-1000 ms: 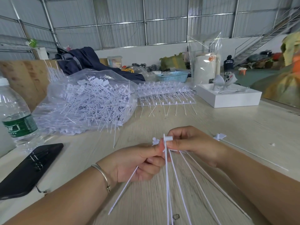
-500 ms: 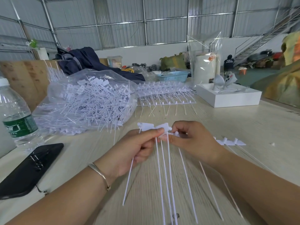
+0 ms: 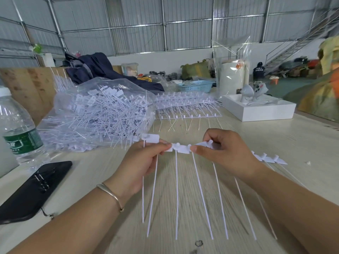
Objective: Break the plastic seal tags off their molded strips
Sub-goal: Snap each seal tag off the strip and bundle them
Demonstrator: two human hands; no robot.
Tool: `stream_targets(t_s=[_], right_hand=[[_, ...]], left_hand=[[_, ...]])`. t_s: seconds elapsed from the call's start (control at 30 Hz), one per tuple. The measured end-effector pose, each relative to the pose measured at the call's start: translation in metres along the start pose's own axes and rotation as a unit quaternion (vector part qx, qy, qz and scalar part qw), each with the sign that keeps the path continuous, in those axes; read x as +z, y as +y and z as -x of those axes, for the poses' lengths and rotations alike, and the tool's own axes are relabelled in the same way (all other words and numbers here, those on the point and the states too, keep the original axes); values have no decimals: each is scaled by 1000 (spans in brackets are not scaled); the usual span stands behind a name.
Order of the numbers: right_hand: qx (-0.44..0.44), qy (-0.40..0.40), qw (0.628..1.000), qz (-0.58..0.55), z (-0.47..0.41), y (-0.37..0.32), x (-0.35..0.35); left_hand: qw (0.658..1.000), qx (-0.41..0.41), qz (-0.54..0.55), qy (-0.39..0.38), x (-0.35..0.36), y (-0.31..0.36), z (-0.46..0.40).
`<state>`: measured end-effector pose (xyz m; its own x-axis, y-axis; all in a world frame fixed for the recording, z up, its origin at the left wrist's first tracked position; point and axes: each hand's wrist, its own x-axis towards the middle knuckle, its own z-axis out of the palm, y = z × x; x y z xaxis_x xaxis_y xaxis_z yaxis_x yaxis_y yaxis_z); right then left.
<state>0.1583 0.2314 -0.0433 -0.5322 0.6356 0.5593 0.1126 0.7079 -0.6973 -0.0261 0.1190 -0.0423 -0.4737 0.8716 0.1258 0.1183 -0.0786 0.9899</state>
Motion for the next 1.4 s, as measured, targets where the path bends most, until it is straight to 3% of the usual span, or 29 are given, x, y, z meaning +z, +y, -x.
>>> stream_targets(t_s=[0.13, 0.23, 0.4, 0.53, 0.7, 0.97, 1.2, 1.3, 1.4], right_hand=[[5, -8, 1000, 29, 0, 2, 3], [16, -70, 991, 113, 4, 3, 16], [33, -100, 989, 105, 2, 3, 15], [47, -82, 995, 37, -2, 2, 2], [80, -116, 987, -79, -3, -3, 0], [76, -164, 971, -154, -7, -8, -16], [66, -284, 947, -137, -2, -10, -7], [65, -271, 947, -160, -3, -15, -7], [73, -188, 961, -186, -4, -13, -12]], left_hand=[[999, 17, -23, -14, 4, -2, 2], [999, -2, -30, -42, 8, -5, 3], [999, -13, -37, -37, 3, -5, -2], [998, -14, -36, -45, -2, -3, -4], [996, -22, -44, -81, -5, -2, -4], [961, -96, -42, -255, -10, 3, 0], [905, -157, -48, -393, -13, 3, 2], [908, -174, 63, -375, -13, -1, 2], [938, -138, 140, -285, -7, -1, -4]])
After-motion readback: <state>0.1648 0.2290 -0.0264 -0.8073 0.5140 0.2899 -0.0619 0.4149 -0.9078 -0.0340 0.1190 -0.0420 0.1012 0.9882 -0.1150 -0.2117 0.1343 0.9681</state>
